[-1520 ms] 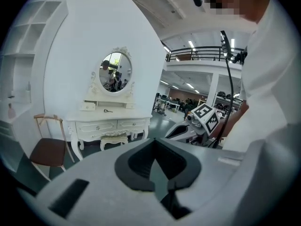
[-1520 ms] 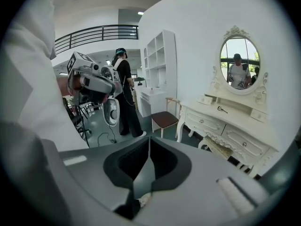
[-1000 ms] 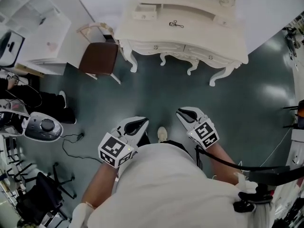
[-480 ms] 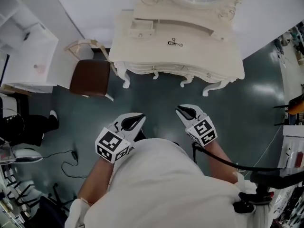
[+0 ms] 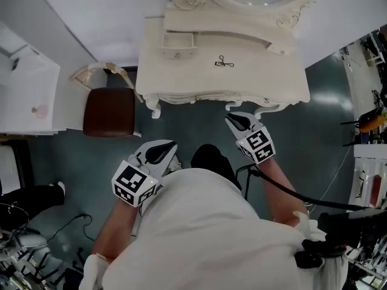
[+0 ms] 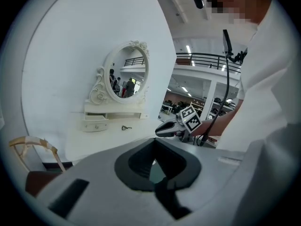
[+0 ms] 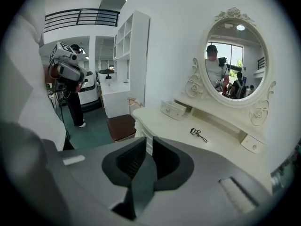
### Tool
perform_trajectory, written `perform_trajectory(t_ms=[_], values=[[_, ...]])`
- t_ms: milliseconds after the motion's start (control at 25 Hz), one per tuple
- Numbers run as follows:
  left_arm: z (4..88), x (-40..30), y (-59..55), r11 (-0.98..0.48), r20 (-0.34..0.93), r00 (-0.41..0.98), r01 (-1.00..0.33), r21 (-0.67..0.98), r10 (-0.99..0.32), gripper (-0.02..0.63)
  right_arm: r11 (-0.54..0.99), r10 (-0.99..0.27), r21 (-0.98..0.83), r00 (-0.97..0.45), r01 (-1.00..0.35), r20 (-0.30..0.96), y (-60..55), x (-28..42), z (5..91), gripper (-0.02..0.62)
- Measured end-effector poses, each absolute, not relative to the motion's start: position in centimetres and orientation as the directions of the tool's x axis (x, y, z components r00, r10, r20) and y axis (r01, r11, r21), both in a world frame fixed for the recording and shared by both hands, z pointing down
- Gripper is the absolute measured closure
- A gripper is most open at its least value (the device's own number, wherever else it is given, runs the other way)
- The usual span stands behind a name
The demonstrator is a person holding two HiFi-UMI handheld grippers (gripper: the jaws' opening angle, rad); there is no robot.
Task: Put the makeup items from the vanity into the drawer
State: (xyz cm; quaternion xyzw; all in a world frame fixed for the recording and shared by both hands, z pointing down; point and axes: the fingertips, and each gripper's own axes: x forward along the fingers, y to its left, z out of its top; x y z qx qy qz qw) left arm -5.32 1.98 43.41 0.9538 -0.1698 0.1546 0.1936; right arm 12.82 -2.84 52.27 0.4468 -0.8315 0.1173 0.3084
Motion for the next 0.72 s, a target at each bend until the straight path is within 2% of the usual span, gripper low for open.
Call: perform_trajectory(t_ms=[280, 720], values=[[43.6, -4.7, -4.5, -0.84, 0.374, 0.875, -0.434, 0.325, -0.307, 0.607, 0.582, -0.66, 0.145, -0.361, -0.8, 0.659, -12.5, 17.0, 54.7, 0.552], [42.7, -0.6, -15.8, -0.761, 0.398, 0.814, -0.558, 0.33, -0.423, 0.607, 0.691, -0.582, 0.249, -0.318, -0.679, 0.748, -27.2, 22.4, 60.5, 0.531]])
